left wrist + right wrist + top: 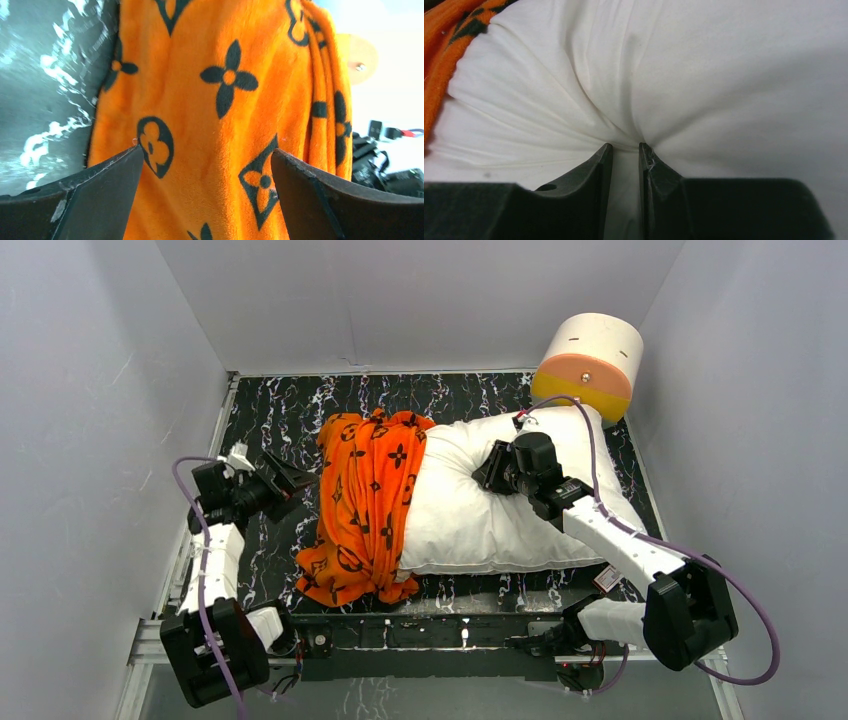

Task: Remove the pillowcase from the pillow
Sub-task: Remove the pillow from the pillowcase.

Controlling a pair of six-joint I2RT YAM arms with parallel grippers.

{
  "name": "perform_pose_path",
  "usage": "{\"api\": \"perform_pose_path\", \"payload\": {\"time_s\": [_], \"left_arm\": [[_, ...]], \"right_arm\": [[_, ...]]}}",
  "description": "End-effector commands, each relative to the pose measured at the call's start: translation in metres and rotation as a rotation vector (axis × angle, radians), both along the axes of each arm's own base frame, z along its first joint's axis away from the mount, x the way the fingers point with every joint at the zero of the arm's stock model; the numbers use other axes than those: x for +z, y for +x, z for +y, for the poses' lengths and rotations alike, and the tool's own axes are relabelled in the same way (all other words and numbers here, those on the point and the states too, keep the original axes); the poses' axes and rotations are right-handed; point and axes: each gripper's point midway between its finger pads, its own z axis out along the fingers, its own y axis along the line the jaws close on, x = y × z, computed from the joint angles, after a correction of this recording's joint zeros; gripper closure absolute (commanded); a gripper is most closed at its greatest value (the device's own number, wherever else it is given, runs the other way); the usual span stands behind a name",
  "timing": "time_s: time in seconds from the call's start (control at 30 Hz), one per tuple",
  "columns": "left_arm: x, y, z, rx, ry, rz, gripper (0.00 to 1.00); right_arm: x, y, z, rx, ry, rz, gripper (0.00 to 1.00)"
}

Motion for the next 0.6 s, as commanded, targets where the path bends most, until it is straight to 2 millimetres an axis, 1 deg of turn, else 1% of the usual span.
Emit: {"api": "perform_pose_path", "payload": {"time_s": [0.0, 0.07, 0.1, 0.23, 0.3, 0.33, 0.37, 0.4, 0.47, 0.5, 0.53, 0.57], "left_arm": [[0.004, -0.009, -0.032, -0.113, -0.221, -0.032, 0.02], [-0.007, -0.013, -0.037, -0.116, -0.228, -0.004, 0.02], [-0.011, -0.013, -0.041, -0.126, -0.236, -0.017, 0.02], [-0.009, -0.012, -0.071, -0.166, -0.353, -0.086, 0.02], [-0.011, -0.012, -0.084, -0.182, -0.363, -0.092, 0.02], [-0.011, -0.011, -0.088, -0.19, -0.356, -0.098, 0.06], [-0.012, -0.01, -0.09, -0.192, -0.352, -0.101, 0.18], [-0.012, -0.01, -0.09, -0.184, -0.352, -0.097, 0.36], [-0.014, -0.007, -0.084, -0.145, -0.322, -0.091, 0.67], [-0.016, -0.005, -0.08, -0.11, -0.286, -0.074, 0.87], [-0.02, -0.004, -0.073, -0.067, -0.236, -0.05, 1.0], [-0.023, -0.003, -0.062, -0.015, -0.168, -0.028, 1.0]], "right_arm": [[-0.092, -0.057, -0.057, -0.027, -0.277, 0.322, 0.64], [-0.092, -0.058, -0.057, -0.026, -0.277, 0.322, 0.64], [-0.092, -0.058, -0.056, -0.024, -0.275, 0.322, 0.64], [-0.093, -0.058, -0.055, -0.019, -0.271, 0.327, 0.64], [-0.093, -0.058, -0.054, -0.018, -0.268, 0.328, 0.64], [-0.094, -0.059, -0.054, -0.016, -0.268, 0.33, 0.64], [-0.094, -0.059, -0.054, -0.016, -0.267, 0.331, 0.64], [-0.094, -0.059, -0.054, -0.016, -0.267, 0.331, 0.64], [-0.095, -0.06, -0.054, -0.014, -0.27, 0.334, 0.64], [-0.096, -0.06, -0.054, -0.013, -0.271, 0.337, 0.64], [-0.096, -0.059, -0.054, -0.016, -0.273, 0.336, 0.64], [-0.097, -0.059, -0.056, -0.019, -0.278, 0.339, 0.64]]}}
